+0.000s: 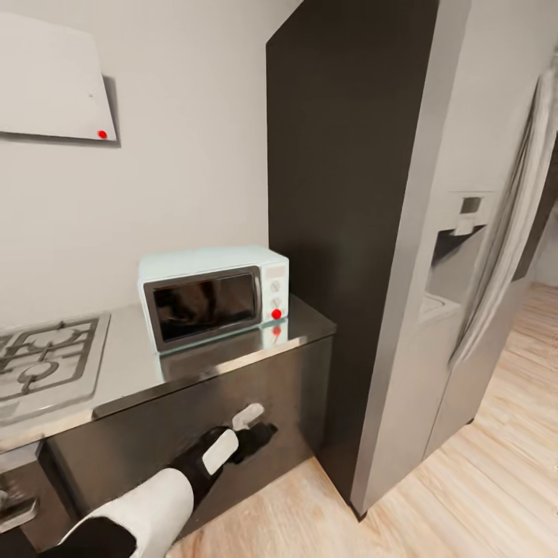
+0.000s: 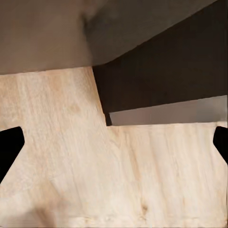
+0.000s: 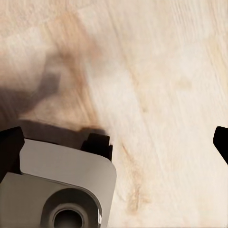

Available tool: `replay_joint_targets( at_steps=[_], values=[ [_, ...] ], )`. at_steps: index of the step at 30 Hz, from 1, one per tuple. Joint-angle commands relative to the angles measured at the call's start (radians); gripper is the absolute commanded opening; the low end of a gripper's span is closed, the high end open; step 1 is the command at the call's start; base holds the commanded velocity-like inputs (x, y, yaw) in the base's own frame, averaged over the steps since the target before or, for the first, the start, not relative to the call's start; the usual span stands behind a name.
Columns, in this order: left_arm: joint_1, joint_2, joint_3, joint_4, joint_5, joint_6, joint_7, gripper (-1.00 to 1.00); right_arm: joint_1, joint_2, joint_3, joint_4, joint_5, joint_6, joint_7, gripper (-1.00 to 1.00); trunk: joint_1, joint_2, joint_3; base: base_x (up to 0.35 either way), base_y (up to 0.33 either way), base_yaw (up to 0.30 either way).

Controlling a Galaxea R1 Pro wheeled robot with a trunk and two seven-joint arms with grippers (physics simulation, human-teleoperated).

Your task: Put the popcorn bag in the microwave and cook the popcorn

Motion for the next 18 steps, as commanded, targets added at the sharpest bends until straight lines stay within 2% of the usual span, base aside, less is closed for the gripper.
replay_joint_targets(
  at_steps=[1,3,6,7,10,12,13,14,16,18],
  values=[
    [-0.001,0.000,-0.008,0.143,0.011,-0.009,-0.086,1.00,-0.001,-0.001,-0.007,0.002,0.007,-0.002,0.002,1.00,-0.001,-0.001,-0.001,-0.344,0.000,0.000],
    [0.006,0.000,-0.009,0.252,0.008,-0.026,-0.134,1.00,-0.001,-0.001,-0.007,0.002,0.007,-0.002,0.002,1.00,-0.001,-0.001,-0.001,-0.344,0.000,0.000],
    [0.024,0.000,-0.010,0.289,0.009,-0.110,-0.141,1.00,-0.001,0.000,-0.007,0.002,0.007,0.001,0.003,1.00,-0.001,-0.001,-0.001,-0.344,0.000,0.000],
    [0.076,0.000,-0.012,0.292,0.009,-0.120,-0.135,1.00,-0.001,0.000,-0.007,0.002,0.007,0.003,0.003,1.00,-0.001,-0.001,-0.001,-0.218,0.000,0.000],
    [0.213,0.038,-0.014,0.295,0.010,-0.123,-0.132,1.00,-0.001,-0.001,-0.007,0.001,0.007,0.010,0.005,1.00,-0.001,-0.001,-0.001,-0.059,0.000,0.000],
    [0.380,0.063,-0.014,0.295,0.009,-0.146,-0.130,1.00,-0.001,-0.003,-0.005,0.000,0.009,0.010,-0.024,1.00,-0.001,-0.001,-0.001,-0.008,0.000,0.000],
    [0.433,0.079,-0.014,0.295,0.008,-0.196,-0.128,1.00,-0.001,-0.004,-0.003,-0.003,0.015,0.009,-0.061,1.00,-0.001,-0.001,-0.001,-0.001,0.000,0.038],
    [0.448,0.087,-0.014,0.296,0.007,-0.216,-0.127,1.00,-0.001,-0.004,-0.002,-0.004,0.018,0.008,-0.070,1.00,-0.001,-0.001,-0.001,-0.001,0.000,0.121],
    [0.486,0.122,-0.014,0.296,0.007,-0.249,-0.114,1.00,-0.001,-0.002,-0.001,-0.008,0.021,0.007,-0.083,1.00,-0.001,-0.001,-0.001,0.000,0.000,0.231],
    [0.497,0.137,-0.014,0.296,0.007,-0.259,-0.106,1.00,-0.001,0.000,-0.003,-0.011,0.023,0.007,-0.086,1.00,-0.001,-0.001,-0.001,0.000,0.000,0.277]
  ],
)
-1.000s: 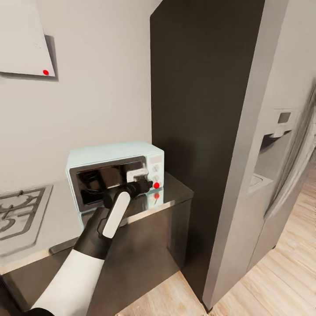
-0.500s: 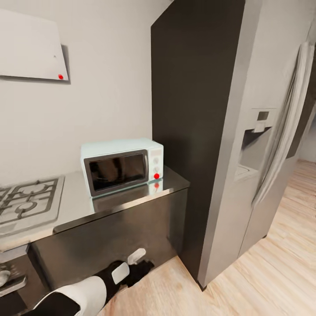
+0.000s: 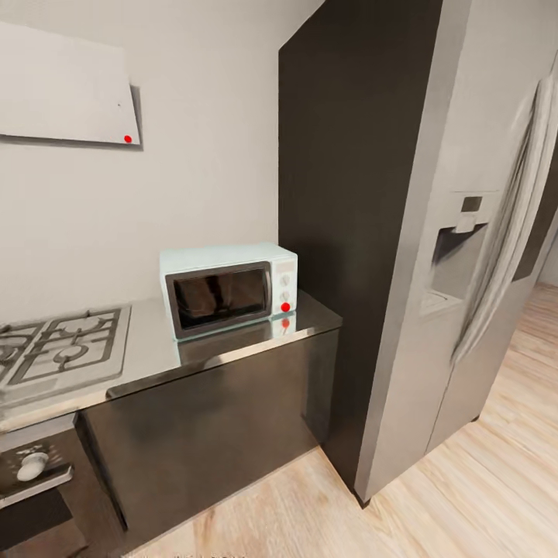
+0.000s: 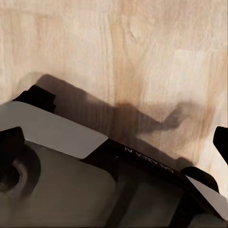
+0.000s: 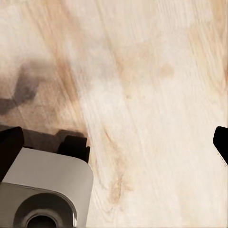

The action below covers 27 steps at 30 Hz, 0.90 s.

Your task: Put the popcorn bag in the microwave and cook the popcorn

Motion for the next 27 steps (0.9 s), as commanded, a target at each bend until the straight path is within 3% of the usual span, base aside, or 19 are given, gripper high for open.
replay_joint_targets(
  at_steps=[1,4,6,14,18,27],
  values=[
    [0.002,0.011,-0.008,-0.001,0.015,-0.014,0.003,1.00,-0.001,0.000,-0.010,-0.012,0.008,0.004,0.007,1.00,0.000,-0.001,-0.001,0.000,0.000,0.294],
    [0.004,0.025,-0.008,-0.001,0.022,-0.058,0.005,1.00,-0.001,0.008,-0.011,-0.148,0.006,0.039,0.017,1.00,0.000,-0.001,-0.001,0.000,0.000,0.298],
    [0.005,0.026,-0.007,-0.001,0.023,-0.066,0.005,1.00,-0.001,0.015,-0.009,-0.190,0.005,0.087,0.020,1.00,0.000,-0.001,-0.001,0.000,0.000,0.300],
    [0.005,0.036,-0.005,0.000,0.024,-0.068,0.005,1.00,-0.001,0.012,-0.006,-0.157,0.007,0.088,0.066,1.00,0.000,-0.001,-0.001,0.000,0.000,0.300],
    [0.005,0.032,-0.006,0.000,0.023,-0.068,0.005,1.00,-0.001,0.014,-0.007,-0.148,0.040,0.087,0.067,1.00,0.000,-0.001,-0.001,0.010,0.000,0.300],
    [0.005,0.032,-0.004,-0.001,0.023,-0.068,0.006,1.00,-0.001,0.016,-0.007,-0.147,0.050,0.087,0.067,1.00,0.000,-0.001,-0.001,0.209,-0.181,0.300]
  ],
)
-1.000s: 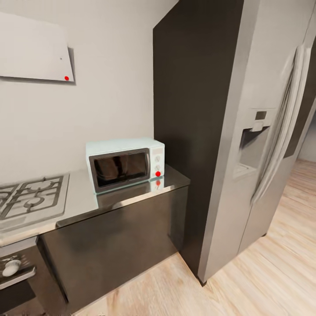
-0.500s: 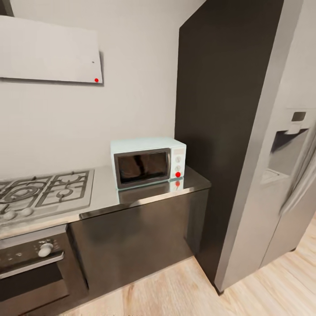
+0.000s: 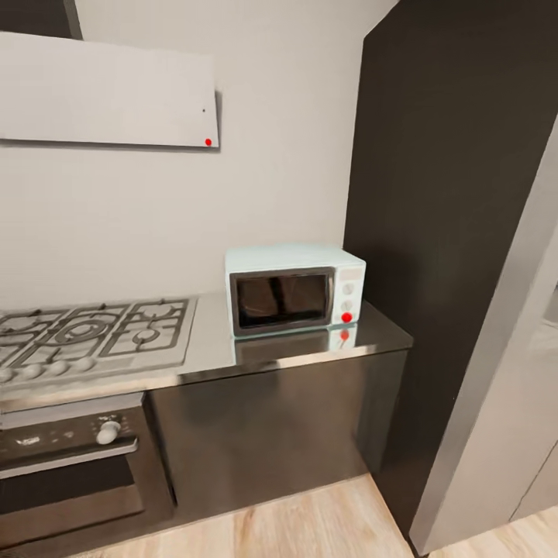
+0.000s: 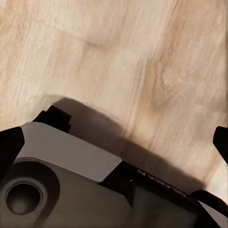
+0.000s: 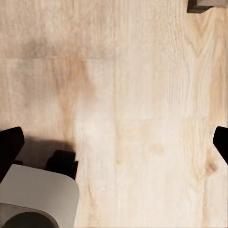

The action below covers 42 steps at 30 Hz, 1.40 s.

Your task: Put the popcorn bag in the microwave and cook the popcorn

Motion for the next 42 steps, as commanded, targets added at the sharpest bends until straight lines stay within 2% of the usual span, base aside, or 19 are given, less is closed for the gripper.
replay_joint_targets(
  at_steps=[1,11,17,28,32,33,34,35,37,38,40,42],
  values=[
    [-0.001,0.000,-0.008,0.001,0.009,0.000,0.000,1.00,0.000,0.000,-0.008,-0.002,0.008,0.004,0.007,1.00,0.000,0.000,-0.001,0.242,-0.238,0.298],
    [-0.001,0.003,-0.008,0.002,0.009,0.000,0.000,1.00,0.000,0.004,-0.008,-0.001,0.006,0.005,0.005,1.00,0.000,0.000,-0.001,0.191,-0.247,0.285],
    [-0.001,0.004,-0.008,0.001,0.009,-0.001,-0.001,1.00,0.000,0.005,-0.009,-0.001,0.006,0.006,0.006,1.00,0.000,0.000,-0.001,0.009,-0.047,0.249],
    [-0.001,0.004,-0.008,0.002,0.009,-0.002,0.000,1.00,0.000,0.004,-0.009,-0.003,0.006,0.011,0.007,1.00,0.000,0.000,-0.001,-0.106,-0.001,0.015],
    [-0.001,0.002,-0.008,0.001,0.009,-0.002,0.000,1.00,0.000,0.008,-0.012,-0.043,0.006,0.012,0.021,1.00,0.000,0.000,-0.001,-0.001,0.000,0.000],
    [-0.001,0.001,-0.008,0.000,0.009,-0.002,0.000,1.00,0.001,0.030,-0.011,-0.100,0.005,0.024,0.047,1.00,0.000,0.000,-0.001,0.000,0.000,0.000],
    [-0.001,0.000,-0.008,0.000,0.009,-0.002,-0.001,1.00,0.001,0.057,-0.010,-0.197,0.004,0.054,0.106,1.00,0.000,0.000,-0.001,0.000,0.000,0.000],
    [-0.001,0.000,-0.008,0.000,0.009,-0.002,-0.001,1.00,0.001,0.073,-0.009,-0.281,0.003,0.088,0.160,1.00,0.000,0.000,-0.001,0.000,0.000,0.000],
    [-0.001,-0.001,-0.009,0.000,0.009,-0.001,-0.001,1.00,0.002,0.133,-0.008,-0.563,0.000,0.264,0.320,1.00,0.000,0.000,-0.001,0.000,0.000,0.000],
    [-0.001,-0.001,-0.009,0.000,0.009,-0.001,-0.001,1.00,0.002,0.170,-0.006,-0.708,-0.001,0.379,0.369,1.00,0.000,0.000,-0.001,0.000,0.000,0.000],
    [-0.001,-0.002,-0.009,0.000,0.008,-0.001,-0.001,1.00,0.003,0.207,0.011,-0.916,-0.002,0.522,0.407,1.00,0.000,0.000,-0.001,0.000,0.000,0.000],
    [0.000,-0.002,-0.009,0.000,0.008,-0.002,-0.001,1.00,-0.004,0.222,0.062,-1.069,-0.010,0.607,0.422,1.00,0.000,0.000,-0.001,0.000,0.000,0.000]
  ],
)
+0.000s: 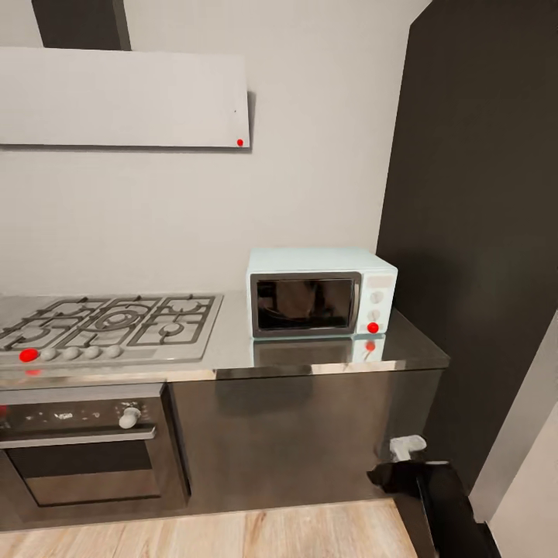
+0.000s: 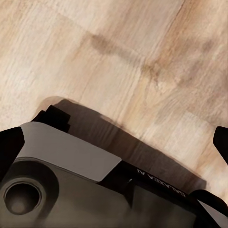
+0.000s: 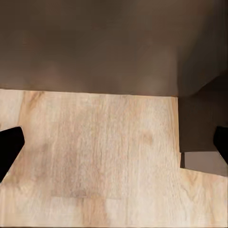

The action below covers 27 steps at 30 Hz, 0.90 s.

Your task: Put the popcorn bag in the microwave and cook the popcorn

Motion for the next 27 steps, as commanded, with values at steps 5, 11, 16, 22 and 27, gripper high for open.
replay_joint_targets(
  at_steps=[5,11,16,22,27],
  values=[
    [-0.001,0.000,-0.008,0.000,0.009,0.000,0.000,1.00,-0.227,0.001,0.042,-0.148,-0.086,0.264,0.022,1.00,0.000,-0.001,-0.001,0.000,0.000,0.000],
    [-0.001,-0.001,-0.008,0.000,0.009,-0.001,0.000,1.00,-0.463,-0.004,0.045,-0.248,-0.098,0.362,0.021,1.00,0.000,-0.001,-0.001,0.000,0.000,0.000],
    [-0.001,0.000,-0.008,0.000,0.009,-0.001,0.000,1.00,-0.533,0.010,0.041,-0.249,-0.100,0.241,0.024,1.00,0.000,-0.001,-0.001,0.000,0.000,0.000],
    [-0.001,0.000,-0.008,0.000,0.009,-0.001,0.000,1.00,-0.537,0.012,-0.131,0.021,-0.098,-0.280,0.025,1.00,0.000,-0.001,-0.001,0.000,0.000,0.000],
    [-0.001,0.000,-0.008,0.000,0.009,-0.001,0.000,1.00,-0.534,0.005,-0.304,0.142,-0.087,-0.448,0.026,1.00,0.000,-0.001,-0.001,0.000,0.000,0.000]
  ],
)
